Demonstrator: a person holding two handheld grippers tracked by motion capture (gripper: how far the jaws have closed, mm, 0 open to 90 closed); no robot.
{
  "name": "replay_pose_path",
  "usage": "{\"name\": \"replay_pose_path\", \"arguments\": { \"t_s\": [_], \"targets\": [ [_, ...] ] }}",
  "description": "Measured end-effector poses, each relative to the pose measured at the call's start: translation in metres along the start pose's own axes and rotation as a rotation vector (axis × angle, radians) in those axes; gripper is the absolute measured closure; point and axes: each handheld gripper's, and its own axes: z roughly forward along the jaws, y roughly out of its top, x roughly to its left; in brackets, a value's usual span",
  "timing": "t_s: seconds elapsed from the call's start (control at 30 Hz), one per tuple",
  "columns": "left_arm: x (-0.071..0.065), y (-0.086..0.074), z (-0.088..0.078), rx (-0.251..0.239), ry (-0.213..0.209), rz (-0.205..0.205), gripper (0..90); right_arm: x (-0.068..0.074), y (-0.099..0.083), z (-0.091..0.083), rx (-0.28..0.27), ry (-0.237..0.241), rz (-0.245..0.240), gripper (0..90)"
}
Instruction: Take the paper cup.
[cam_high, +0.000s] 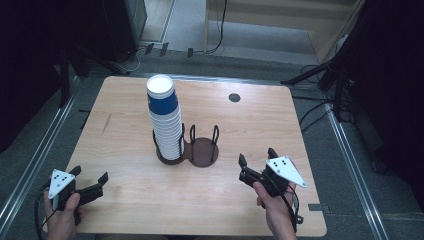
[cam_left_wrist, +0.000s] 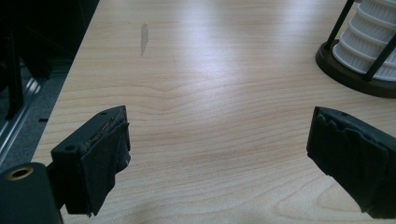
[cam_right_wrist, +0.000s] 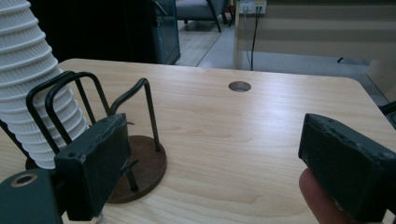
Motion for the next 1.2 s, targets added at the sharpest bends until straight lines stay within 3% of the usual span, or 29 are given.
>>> {"name": "replay_pose_path", "arguments": {
  "t_s": [0.87, 1.2],
  "targets": [
    [-0.001, 0.001, 0.002, 0.012, 0.008, 0.003, 7.0, 0.048, 0.027, 0.022, -0.016, 0.085, -0.036, 6.5],
    [-0.001, 0.001, 0.002, 0.019, 0.010, 0.004, 7.0, 0.062, 0.027, 0.031, -0.009, 0.102, -0.030, 5.4]
  ]
}}
